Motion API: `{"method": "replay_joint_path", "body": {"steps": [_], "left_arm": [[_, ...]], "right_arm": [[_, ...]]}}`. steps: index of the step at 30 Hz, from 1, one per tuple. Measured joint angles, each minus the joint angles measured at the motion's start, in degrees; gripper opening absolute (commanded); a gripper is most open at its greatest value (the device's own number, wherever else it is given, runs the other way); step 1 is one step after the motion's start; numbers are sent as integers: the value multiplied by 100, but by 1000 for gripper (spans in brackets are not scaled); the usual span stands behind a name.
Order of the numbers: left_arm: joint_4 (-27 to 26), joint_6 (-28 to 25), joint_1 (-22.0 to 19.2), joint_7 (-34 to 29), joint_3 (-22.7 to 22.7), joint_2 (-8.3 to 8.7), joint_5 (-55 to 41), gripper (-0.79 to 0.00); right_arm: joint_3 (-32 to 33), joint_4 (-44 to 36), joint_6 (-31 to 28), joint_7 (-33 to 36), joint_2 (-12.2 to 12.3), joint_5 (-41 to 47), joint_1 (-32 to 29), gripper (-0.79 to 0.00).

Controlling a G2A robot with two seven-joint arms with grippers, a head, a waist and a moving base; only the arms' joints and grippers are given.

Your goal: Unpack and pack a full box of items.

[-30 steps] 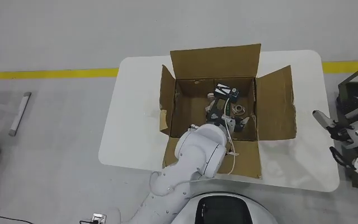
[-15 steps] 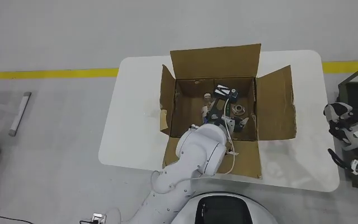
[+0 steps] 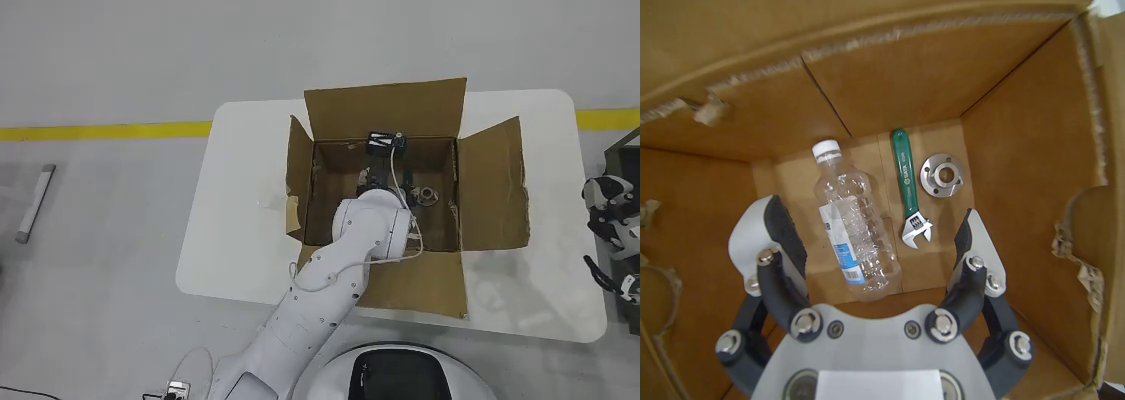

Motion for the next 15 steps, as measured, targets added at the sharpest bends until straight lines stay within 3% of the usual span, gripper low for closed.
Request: {"method": "replay_joint_path", "body": {"steps": [7, 9, 12, 14, 15], "left_arm": [[718, 152, -253, -276, 177, -175, -165, -22], [905, 208, -321, -323, 230, -214, -76, -74], [1119, 315, -385, -356, 223, -256, 16, -77], [1222, 336, -413, -386, 205, -274, 56, -160], [1305, 346, -424, -405, 198, -284, 95, -163]], "right_arm": [[-36, 16, 39, 49, -29, -72, 14, -785], [-43, 22, 39, 69, -36, -89, 24, -785], [-56, 34, 45, 88, -48, -111, 40, -785], [-63, 39, 50, 103, -54, -120, 48, -785], [-71, 43, 51, 113, -59, -126, 53, -785]]}}
